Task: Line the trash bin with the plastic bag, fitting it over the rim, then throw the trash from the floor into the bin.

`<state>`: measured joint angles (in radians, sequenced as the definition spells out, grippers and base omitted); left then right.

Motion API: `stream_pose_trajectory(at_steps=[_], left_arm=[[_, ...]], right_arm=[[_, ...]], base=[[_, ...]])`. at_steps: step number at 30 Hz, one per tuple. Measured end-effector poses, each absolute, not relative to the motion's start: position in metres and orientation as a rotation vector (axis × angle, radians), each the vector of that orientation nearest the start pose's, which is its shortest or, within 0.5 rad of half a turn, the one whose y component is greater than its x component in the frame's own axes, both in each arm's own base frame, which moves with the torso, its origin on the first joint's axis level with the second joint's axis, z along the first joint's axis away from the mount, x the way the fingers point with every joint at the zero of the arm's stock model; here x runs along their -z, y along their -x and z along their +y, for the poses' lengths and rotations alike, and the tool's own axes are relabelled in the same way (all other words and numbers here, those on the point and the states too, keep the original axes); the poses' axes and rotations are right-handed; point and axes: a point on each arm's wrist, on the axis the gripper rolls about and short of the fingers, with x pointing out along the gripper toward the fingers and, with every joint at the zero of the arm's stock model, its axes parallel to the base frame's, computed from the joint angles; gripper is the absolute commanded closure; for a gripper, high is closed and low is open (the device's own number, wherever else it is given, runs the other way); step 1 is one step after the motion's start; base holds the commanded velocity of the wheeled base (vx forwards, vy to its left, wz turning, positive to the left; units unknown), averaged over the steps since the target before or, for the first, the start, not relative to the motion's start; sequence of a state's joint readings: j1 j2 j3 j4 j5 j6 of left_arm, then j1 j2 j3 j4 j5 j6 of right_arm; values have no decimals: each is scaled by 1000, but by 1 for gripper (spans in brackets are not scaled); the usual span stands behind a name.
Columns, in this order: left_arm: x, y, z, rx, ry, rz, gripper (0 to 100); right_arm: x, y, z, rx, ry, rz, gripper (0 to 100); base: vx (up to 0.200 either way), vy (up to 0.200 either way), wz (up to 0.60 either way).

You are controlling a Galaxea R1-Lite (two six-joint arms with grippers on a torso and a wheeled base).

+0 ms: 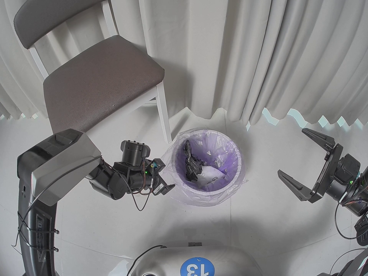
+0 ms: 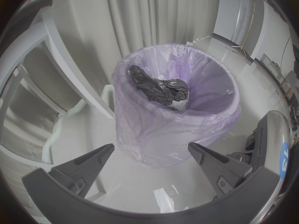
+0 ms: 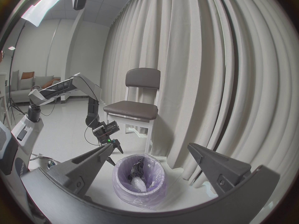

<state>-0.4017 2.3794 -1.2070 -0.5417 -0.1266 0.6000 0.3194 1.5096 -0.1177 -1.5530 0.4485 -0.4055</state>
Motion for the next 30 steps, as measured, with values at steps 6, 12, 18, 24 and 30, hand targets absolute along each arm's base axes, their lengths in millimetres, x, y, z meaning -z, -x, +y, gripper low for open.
stream_pose_trajectory(at_steps=[6, 12, 18, 24, 30], left_arm=[[-2, -414, -183, 706, -650, 448, 0], [10, -420, -187, 711, -647, 451, 100], [16, -425, -186, 706, -645, 456, 100], [21, -433, -186, 698, -641, 444, 100], [25, -448, -190, 686, -635, 417, 100]], right_arm=[[-155, -179, 57, -726, 408, -305, 0], [-153, -184, 52, -705, 410, -289, 0], [-150, -188, 44, -684, 399, -265, 0], [-150, -202, 37, -656, 332, -232, 0], [-148, -218, 31, -622, 303, -206, 0]], base=[[0, 0, 0], [0, 0, 0], [0, 0, 0], [0, 0, 0], [0, 0, 0]])
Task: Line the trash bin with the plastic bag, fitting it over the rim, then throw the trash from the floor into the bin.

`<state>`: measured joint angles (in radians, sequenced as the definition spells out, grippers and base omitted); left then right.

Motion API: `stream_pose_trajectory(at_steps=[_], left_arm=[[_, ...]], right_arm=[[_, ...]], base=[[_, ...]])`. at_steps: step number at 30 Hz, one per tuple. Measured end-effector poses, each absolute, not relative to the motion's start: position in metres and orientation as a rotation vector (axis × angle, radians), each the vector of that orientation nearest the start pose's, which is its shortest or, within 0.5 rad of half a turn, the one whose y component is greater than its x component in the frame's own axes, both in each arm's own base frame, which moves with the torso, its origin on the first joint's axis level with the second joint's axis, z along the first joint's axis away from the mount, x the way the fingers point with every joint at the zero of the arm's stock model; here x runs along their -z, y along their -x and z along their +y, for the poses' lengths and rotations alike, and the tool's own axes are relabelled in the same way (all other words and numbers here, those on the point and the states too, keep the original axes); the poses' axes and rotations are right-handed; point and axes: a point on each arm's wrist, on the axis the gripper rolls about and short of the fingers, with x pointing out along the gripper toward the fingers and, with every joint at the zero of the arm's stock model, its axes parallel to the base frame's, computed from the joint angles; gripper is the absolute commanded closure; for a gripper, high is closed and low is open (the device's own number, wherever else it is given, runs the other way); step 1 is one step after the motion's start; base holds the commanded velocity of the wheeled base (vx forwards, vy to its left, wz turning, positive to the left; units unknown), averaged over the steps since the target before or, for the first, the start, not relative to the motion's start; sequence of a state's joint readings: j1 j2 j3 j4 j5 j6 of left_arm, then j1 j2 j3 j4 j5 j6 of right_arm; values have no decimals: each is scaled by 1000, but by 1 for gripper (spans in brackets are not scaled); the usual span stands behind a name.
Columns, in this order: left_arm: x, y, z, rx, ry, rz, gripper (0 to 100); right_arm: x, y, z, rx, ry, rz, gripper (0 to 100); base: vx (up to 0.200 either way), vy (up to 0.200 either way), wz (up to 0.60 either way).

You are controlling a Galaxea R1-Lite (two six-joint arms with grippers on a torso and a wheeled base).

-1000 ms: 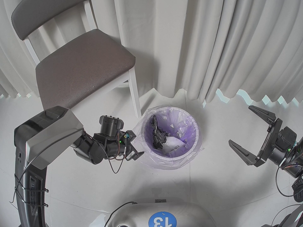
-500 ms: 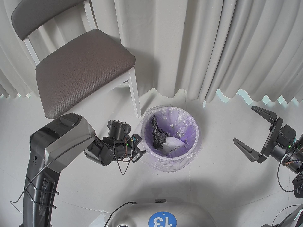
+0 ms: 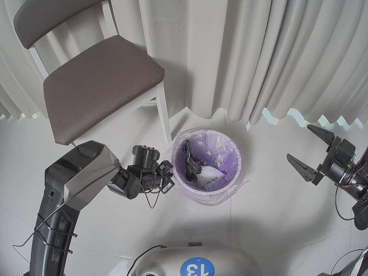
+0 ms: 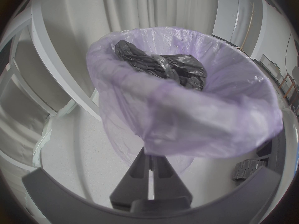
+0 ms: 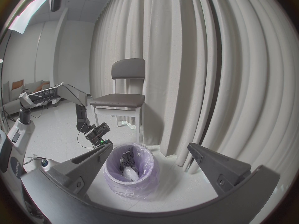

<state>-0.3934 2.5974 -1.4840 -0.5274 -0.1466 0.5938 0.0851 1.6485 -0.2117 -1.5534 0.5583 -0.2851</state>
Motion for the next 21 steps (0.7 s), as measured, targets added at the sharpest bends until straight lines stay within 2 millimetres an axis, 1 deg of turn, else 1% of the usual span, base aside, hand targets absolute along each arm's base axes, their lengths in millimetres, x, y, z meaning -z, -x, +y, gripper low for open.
stream_pose_trajectory(at_steps=[3, 8, 15, 21], left_arm=[[28, -459, -193, 680, -632, 405, 100], [40, -472, -195, 682, -624, 400, 100], [58, -484, -192, 670, -607, 387, 100], [68, -489, -194, 654, -571, 364, 100]], right_arm=[[-144, -227, 27, -606, 296, -189, 0], [-136, -245, 20, -575, 288, -155, 0], [-120, -271, 10, -540, 276, -109, 0], [-109, -282, 5, -528, 268, -77, 0]], base=[[0, 0, 0], [0, 0, 0], [0, 0, 0], [0, 0, 0]])
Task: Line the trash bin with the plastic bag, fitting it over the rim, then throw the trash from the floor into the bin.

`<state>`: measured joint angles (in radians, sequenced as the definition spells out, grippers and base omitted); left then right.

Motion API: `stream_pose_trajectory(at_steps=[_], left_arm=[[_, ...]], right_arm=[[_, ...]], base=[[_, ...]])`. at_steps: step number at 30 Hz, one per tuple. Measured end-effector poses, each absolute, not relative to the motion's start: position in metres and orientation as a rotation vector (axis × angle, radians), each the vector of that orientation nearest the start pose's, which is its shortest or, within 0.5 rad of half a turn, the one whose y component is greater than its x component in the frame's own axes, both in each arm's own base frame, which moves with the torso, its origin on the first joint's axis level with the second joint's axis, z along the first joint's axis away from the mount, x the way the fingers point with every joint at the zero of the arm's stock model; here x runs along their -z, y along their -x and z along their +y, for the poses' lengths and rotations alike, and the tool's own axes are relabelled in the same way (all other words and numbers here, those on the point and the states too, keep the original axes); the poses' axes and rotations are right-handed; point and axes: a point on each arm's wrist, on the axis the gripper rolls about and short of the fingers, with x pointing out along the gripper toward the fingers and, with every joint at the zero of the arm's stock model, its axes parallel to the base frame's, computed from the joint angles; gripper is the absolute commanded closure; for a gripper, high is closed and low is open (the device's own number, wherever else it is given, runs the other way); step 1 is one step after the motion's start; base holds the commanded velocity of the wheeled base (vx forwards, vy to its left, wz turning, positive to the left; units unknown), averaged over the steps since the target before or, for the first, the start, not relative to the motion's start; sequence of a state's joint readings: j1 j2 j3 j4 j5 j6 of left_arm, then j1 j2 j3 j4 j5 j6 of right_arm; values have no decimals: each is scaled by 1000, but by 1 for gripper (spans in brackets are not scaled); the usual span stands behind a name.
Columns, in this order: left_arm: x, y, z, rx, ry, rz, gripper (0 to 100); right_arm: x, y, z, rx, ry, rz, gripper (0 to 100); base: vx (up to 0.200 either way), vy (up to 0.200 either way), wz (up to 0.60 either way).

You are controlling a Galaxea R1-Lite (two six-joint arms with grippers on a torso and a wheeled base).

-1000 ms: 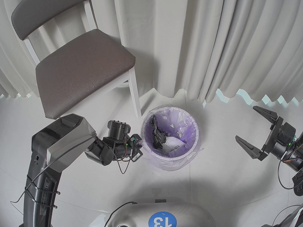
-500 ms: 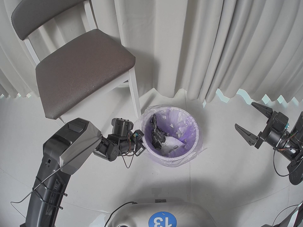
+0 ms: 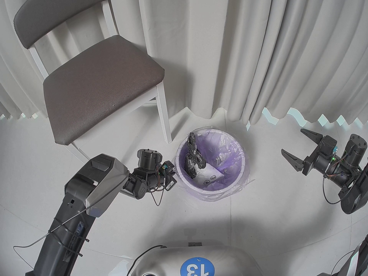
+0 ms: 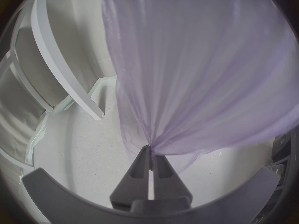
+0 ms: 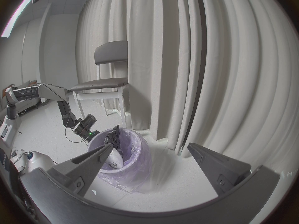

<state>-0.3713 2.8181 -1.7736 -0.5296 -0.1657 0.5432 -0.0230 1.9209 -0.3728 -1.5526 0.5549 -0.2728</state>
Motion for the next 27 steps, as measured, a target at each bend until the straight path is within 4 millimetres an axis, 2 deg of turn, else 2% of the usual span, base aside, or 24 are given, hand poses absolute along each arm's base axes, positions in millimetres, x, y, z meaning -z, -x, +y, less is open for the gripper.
stream_pose_trajectory(at_steps=[3, 4, 11, 18, 27], left_arm=[[72, -489, -197, 653, -553, 363, 100], [72, -489, -198, 653, -549, 363, 0], [76, -481, -195, 652, -544, 378, 0], [76, -464, -176, 627, -545, 390, 0], [52, -435, -150, 561, -521, 283, 0]], right_arm=[[-106, -285, 4, -524, 265, -66, 0], [-104, -286, 3, -522, 264, -62, 0], [-99, -290, 0, -513, 260, -48, 0], [-93, -296, -4, -507, 242, -30, 0], [-78, -304, -3, -516, 201, 16, 0]], base=[[0, 0, 0], [0, 0, 0], [0, 0, 0], [0, 0, 0], [0, 0, 0]])
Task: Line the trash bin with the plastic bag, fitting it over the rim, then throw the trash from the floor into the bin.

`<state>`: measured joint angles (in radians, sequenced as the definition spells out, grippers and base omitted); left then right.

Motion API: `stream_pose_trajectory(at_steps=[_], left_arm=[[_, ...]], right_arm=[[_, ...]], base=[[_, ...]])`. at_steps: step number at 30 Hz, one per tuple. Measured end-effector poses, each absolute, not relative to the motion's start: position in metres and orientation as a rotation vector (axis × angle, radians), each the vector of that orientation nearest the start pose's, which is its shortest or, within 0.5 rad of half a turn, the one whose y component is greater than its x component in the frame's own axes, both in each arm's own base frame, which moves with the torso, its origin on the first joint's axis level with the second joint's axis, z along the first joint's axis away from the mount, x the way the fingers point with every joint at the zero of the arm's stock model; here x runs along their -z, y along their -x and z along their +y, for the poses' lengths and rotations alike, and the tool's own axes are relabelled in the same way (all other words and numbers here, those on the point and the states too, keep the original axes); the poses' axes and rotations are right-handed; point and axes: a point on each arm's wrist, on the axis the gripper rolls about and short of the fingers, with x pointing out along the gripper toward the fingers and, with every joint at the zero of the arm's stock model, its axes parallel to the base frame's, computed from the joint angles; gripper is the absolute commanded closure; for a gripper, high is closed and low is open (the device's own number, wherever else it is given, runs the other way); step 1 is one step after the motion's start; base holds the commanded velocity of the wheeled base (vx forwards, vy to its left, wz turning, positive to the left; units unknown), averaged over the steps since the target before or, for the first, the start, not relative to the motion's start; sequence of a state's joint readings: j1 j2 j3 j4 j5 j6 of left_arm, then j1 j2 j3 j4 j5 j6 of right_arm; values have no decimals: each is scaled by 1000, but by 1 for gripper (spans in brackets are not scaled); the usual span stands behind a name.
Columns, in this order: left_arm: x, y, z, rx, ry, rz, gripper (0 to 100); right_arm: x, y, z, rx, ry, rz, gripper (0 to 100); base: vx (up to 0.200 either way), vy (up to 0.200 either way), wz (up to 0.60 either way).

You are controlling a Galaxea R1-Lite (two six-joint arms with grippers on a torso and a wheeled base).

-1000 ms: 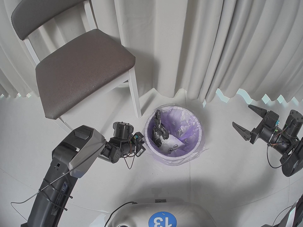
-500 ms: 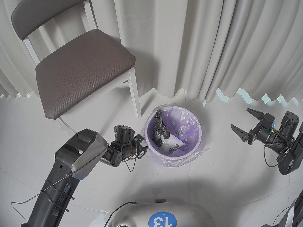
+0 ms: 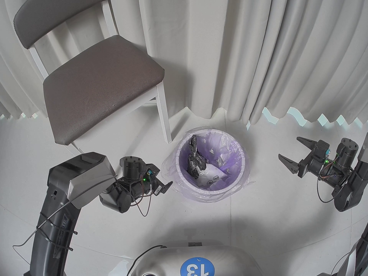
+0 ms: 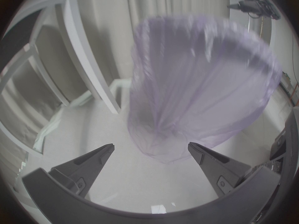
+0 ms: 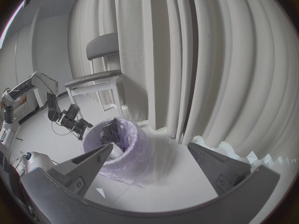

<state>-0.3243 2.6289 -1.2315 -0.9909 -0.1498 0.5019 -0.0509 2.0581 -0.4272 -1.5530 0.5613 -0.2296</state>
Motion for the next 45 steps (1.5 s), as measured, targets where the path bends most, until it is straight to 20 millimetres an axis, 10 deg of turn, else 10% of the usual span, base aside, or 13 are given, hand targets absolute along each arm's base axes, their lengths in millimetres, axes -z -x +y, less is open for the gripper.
stream_pose_trajectory(at_steps=[11, 21, 45], left_arm=[[-5, -392, -136, 537, -476, 209, 0], [-60, -358, -168, 602, -413, 34, 0], [-89, -317, -178, 493, -482, 205, 0]], right_arm=[[-61, -296, 7, -554, 232, 82, 0], [-58, -297, -5, -510, 259, 87, 0], [35, -364, 18, -845, 508, 99, 0]], base=[[0, 0, 0], [0, 0, 0], [0, 0, 0]])
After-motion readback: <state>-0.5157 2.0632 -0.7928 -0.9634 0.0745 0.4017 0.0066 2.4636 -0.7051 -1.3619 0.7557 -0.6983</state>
